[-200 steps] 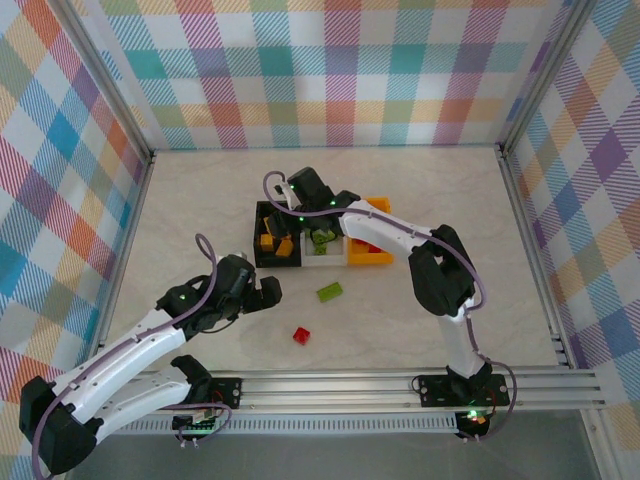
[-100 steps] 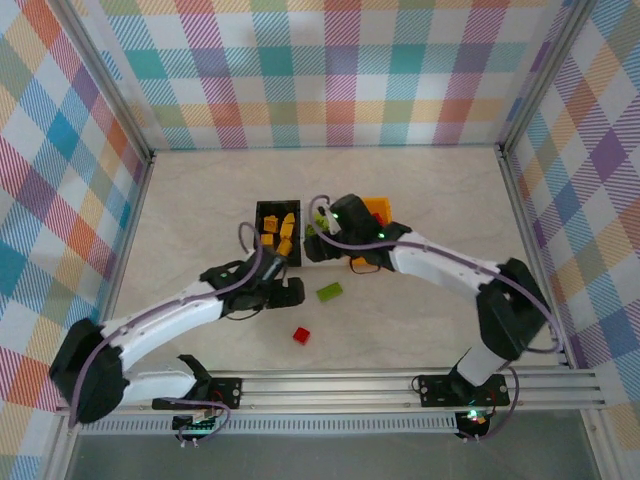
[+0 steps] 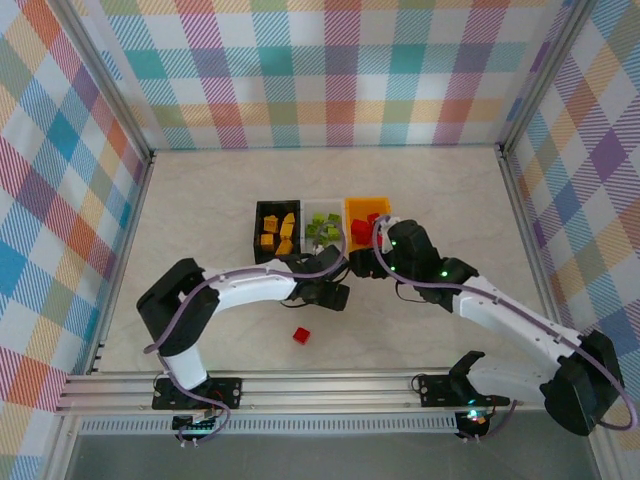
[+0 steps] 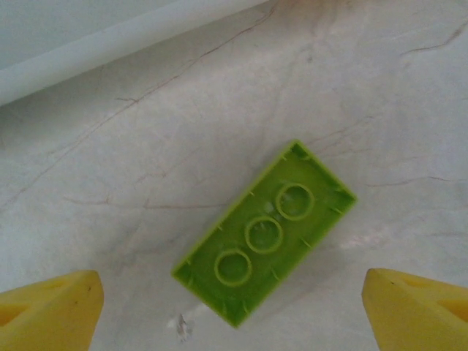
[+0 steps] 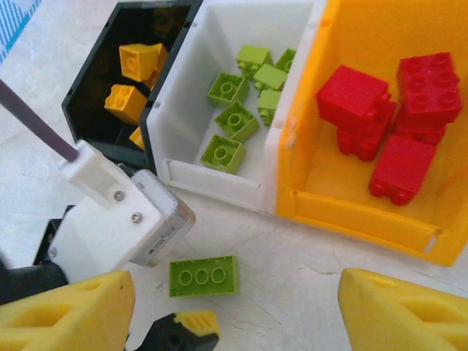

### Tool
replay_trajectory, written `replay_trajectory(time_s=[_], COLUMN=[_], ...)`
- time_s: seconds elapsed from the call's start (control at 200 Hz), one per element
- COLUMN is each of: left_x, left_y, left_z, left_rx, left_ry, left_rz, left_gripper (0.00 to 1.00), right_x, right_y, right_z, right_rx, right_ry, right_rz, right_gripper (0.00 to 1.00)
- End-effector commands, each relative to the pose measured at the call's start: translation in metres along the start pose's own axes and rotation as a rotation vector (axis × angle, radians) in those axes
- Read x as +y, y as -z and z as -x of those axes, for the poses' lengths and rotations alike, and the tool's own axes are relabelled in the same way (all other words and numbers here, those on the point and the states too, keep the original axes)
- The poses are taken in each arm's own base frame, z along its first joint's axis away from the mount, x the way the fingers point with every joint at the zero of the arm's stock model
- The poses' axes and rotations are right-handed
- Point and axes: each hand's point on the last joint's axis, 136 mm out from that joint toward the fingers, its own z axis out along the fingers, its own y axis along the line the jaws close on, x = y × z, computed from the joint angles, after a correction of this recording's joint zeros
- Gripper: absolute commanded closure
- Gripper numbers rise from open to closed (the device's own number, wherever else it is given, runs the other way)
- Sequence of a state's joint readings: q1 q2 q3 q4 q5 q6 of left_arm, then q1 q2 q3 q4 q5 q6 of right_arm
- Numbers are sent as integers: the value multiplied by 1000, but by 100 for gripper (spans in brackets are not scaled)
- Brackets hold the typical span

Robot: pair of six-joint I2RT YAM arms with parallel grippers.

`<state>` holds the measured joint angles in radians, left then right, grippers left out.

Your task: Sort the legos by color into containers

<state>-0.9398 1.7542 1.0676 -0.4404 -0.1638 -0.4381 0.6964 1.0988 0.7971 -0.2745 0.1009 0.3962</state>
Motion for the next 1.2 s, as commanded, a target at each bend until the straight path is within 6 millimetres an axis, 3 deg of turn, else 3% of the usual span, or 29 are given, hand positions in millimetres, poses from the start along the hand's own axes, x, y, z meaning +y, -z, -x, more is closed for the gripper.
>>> replay_trajectory(time_s=[0.0, 0.175, 0.425, 0.545, 0.725, 0.875, 1.015, 1.095, 1.195], left_x=[0, -8, -15, -11, -11, -6, 13, 31, 48], left_y=[-11, -23, -27, -19, 7, 46, 78, 85, 77], left_z=[6, 3, -3, -3, 7, 29, 66, 92, 122], left_rx=[-13, -10, 14, 0, -54, -139, -216, -255, -265], left_ry=[-92, -165, -199, -179, -118, -21, 108, 162, 224], left_rz=[61, 85, 69, 77, 46, -12, -71, -42, -15], left_gripper=[11, 15, 48, 55, 63, 65, 63, 62, 60], right_x=[-6, -8, -11, -11, -13, -16, -20, -22, -23], right_y=[8, 18, 23, 23, 22, 24, 25, 23, 21], right_z=[0, 8, 15, 15, 15, 15, 13, 12, 11], right_rx=[-16, -45, -69, -70, -71, -75, -82, -78, -72], right_ry=[-19, -16, -17, -19, -24, -30, -40, -45, -53], right_rz=[-15, -17, -28, -28, -33, -42, -47, -50, -51], right_gripper=[26, 26, 26, 26, 26, 26, 26, 26, 26])
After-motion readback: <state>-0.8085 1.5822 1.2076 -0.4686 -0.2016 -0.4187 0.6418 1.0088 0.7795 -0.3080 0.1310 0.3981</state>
